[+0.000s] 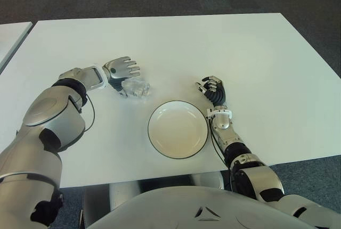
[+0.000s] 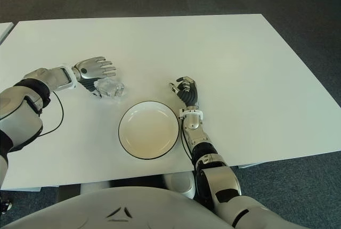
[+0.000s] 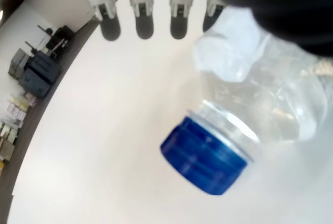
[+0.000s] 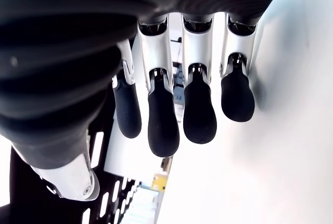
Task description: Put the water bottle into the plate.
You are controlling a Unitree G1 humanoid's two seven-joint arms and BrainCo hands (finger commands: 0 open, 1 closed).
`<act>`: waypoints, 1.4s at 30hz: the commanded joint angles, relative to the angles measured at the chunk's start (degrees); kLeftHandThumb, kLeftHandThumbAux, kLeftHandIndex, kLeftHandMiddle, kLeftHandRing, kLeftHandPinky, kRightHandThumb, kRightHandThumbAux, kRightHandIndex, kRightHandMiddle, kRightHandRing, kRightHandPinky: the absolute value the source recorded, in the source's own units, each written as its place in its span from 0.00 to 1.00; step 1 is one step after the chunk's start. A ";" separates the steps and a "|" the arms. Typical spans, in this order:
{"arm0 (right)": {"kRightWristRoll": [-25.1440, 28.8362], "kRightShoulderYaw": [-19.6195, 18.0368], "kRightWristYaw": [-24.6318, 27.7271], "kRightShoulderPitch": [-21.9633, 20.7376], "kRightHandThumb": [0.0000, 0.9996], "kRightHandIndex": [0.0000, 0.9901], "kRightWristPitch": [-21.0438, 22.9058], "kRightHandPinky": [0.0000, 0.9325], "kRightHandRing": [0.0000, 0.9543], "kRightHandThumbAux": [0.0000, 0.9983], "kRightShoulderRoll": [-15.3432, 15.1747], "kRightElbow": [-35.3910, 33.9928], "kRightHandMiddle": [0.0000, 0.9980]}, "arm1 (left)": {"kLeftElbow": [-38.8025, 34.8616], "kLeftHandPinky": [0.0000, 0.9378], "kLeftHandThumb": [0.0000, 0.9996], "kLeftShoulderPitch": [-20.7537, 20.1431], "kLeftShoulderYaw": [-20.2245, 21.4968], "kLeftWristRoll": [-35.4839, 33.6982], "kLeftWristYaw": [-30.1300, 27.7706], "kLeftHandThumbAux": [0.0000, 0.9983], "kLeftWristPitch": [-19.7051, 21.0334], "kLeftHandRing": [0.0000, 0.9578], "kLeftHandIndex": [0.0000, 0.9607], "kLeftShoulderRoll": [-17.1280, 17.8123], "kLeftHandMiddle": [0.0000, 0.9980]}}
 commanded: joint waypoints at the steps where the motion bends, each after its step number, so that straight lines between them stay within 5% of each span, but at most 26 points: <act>1: -0.43 -0.10 -0.21 1.78 0.71 0.44 1.35 0.75 0.73 0.73 -0.05 -1.01 0.69 | 1.07 0.00 0.31 0.54 -0.61 -0.84 -2.78 0.24 0.50 0.00 0.00 -2.49 0.00; 20: -0.10 -0.18 0.66 3.65 0.71 0.44 3.56 0.75 0.73 0.73 -0.01 -4.60 0.68 | 1.49 0.00 0.33 -0.21 -1.74 -1.79 -5.15 0.29 1.19 0.00 0.00 -4.92 0.00; 32: 0.53 -0.67 1.12 4.04 0.71 0.44 2.64 0.73 0.71 0.73 -0.23 -4.54 0.67 | 3.20 0.02 0.30 2.63 -1.28 -3.13 -9.20 0.32 5.20 0.00 0.00 -5.87 0.00; 38: 0.10 -0.50 0.67 4.07 0.71 0.44 2.30 0.72 0.71 0.73 -0.26 -4.51 0.67 | 2.83 0.22 0.31 2.79 -0.36 -5.20 -9.56 0.39 4.77 0.14 0.05 -5.74 0.11; 42: 0.17 -0.50 0.86 4.08 0.71 0.44 2.46 0.72 0.71 0.73 -0.23 -4.62 0.67 | 2.55 0.47 0.36 3.13 0.11 -6.57 -9.18 0.47 4.93 0.37 0.21 -5.61 0.31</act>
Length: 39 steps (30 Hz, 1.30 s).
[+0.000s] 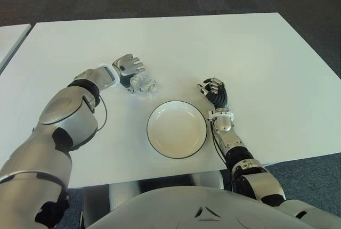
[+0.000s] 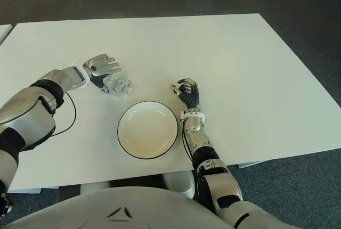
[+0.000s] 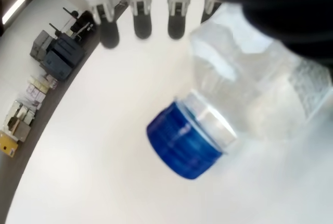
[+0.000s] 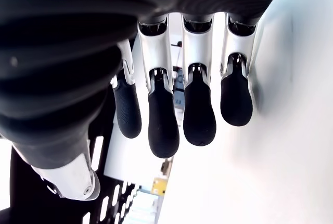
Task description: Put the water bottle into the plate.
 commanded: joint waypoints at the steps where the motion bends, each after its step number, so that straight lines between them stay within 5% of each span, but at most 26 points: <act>1: -0.09 -0.27 0.07 0.82 0.71 0.44 0.17 0.73 0.71 0.73 0.08 0.47 0.67 | 0.42 0.52 0.37 3.08 -0.22 -0.49 -1.53 0.49 -0.33 0.41 0.24 -0.40 0.36; 6: 0.00 -0.32 0.25 0.82 0.71 0.44 0.19 0.73 0.71 0.73 -0.05 0.52 0.67 | 0.44 0.68 0.44 3.16 -0.35 -1.18 -1.66 0.57 0.58 0.59 0.39 -0.54 0.55; 7: -0.03 -0.31 0.26 0.80 0.71 0.44 0.23 0.73 0.71 0.73 -0.09 0.55 0.67 | 0.54 0.73 0.53 3.24 -0.21 -1.45 -1.64 0.62 0.73 0.65 0.41 -0.57 0.60; 14: 0.17 -0.35 0.68 0.61 0.71 0.44 0.42 0.73 0.71 0.73 -0.18 0.88 0.67 | 0.77 0.89 0.70 3.54 0.01 -2.42 -1.66 0.70 0.90 0.82 0.45 -0.66 0.76; 39: 0.08 -0.39 0.79 0.11 0.71 0.44 0.28 0.73 0.71 0.73 -0.22 1.67 0.68 | 0.72 0.95 0.73 4.19 2.51 -5.86 -8.52 0.70 3.35 0.91 0.46 -1.26 0.86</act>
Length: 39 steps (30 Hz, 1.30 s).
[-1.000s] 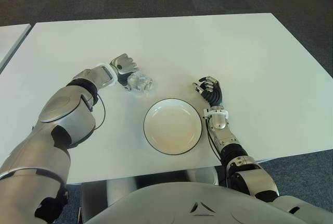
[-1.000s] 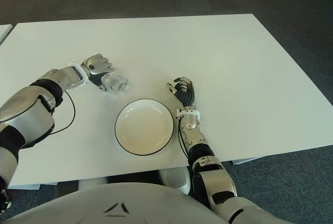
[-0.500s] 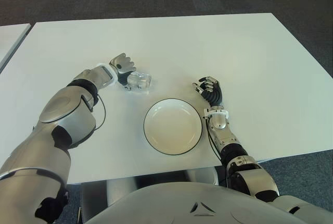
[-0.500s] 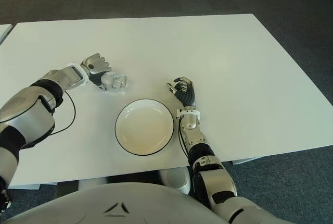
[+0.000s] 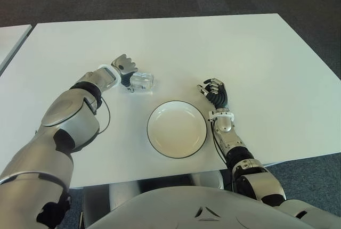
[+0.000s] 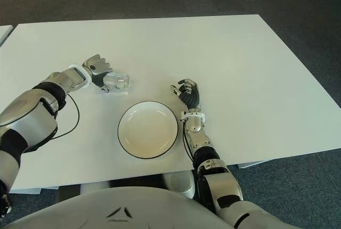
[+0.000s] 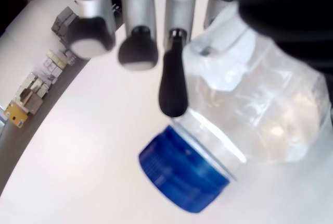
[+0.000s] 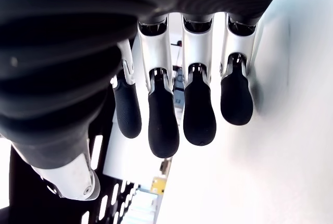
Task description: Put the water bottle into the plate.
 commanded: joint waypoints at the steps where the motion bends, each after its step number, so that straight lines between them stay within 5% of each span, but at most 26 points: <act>1: 0.03 -0.27 0.38 0.28 0.71 0.44 0.25 0.74 0.71 0.73 0.02 1.07 0.68 | 0.70 0.95 0.74 3.09 -0.10 -0.15 -2.27 0.70 0.12 0.91 0.46 -0.34 0.87; 39: 0.34 -0.39 1.21 -1.06 0.71 0.44 0.14 0.74 0.71 0.73 -0.27 3.20 0.67 | -3.24 0.96 0.74 -1.39 13.50 -10.79 1.77 0.70 -6.53 0.93 0.46 5.27 0.89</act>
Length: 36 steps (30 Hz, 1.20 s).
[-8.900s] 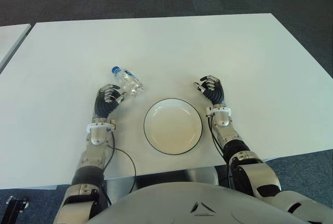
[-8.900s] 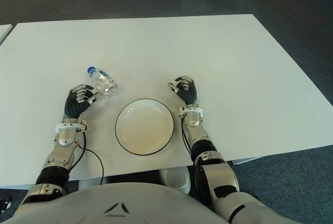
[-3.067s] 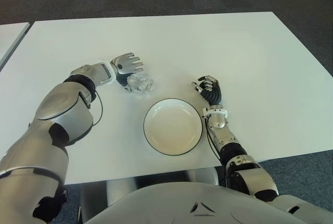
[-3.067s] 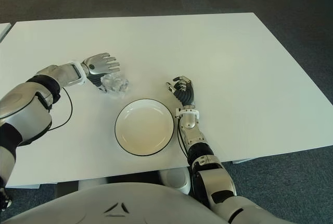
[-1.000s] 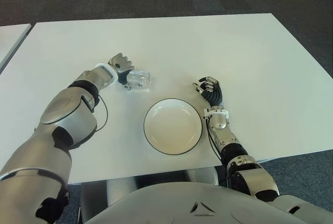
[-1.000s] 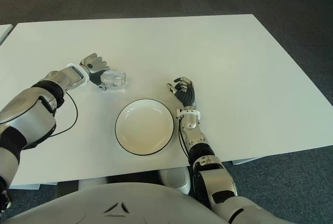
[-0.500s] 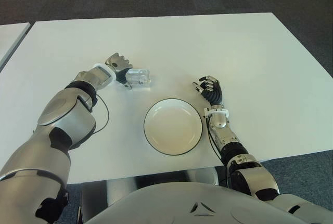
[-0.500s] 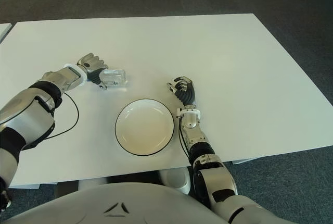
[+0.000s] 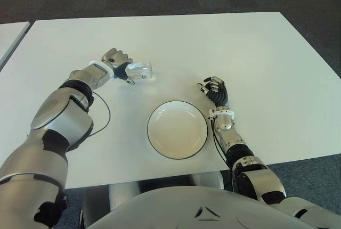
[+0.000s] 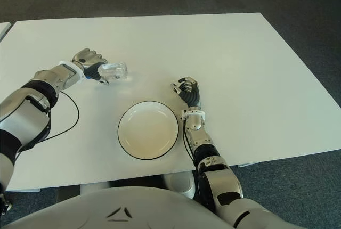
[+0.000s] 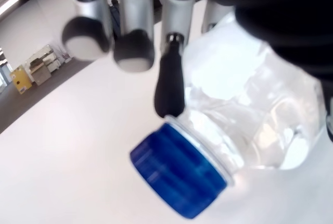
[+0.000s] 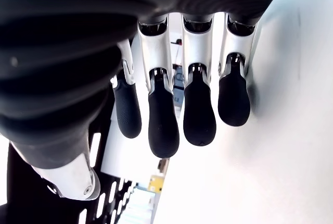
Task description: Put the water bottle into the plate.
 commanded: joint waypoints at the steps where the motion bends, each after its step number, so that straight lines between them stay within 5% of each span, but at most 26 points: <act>1: 0.33 -0.24 1.16 0.55 0.71 0.44 0.83 0.74 0.71 0.73 -0.01 1.51 0.67 | -1.89 0.96 0.74 -1.58 2.35 -2.00 1.91 0.70 -1.53 0.93 0.46 1.80 0.89; 12: -0.28 -0.29 -0.12 0.03 0.71 0.44 -0.03 0.75 0.72 0.73 0.20 2.21 0.68 | -7.52 0.95 0.74 -0.73 7.40 -4.90 3.61 0.70 -5.15 0.93 0.46 3.96 0.89; 25: -0.70 -0.09 -0.09 0.01 0.71 0.44 0.73 0.75 0.73 0.73 -0.14 1.73 0.68 | -19.66 0.95 0.75 0.01 8.78 -3.20 2.84 0.70 -6.47 0.93 0.46 7.00 0.89; 36: -0.65 -0.13 -0.42 0.07 0.71 0.44 -0.25 0.73 0.72 0.73 0.03 1.66 0.68 | -40.05 0.94 0.74 9.74 12.15 -4.60 0.17 0.70 -7.28 0.92 0.46 8.84 0.88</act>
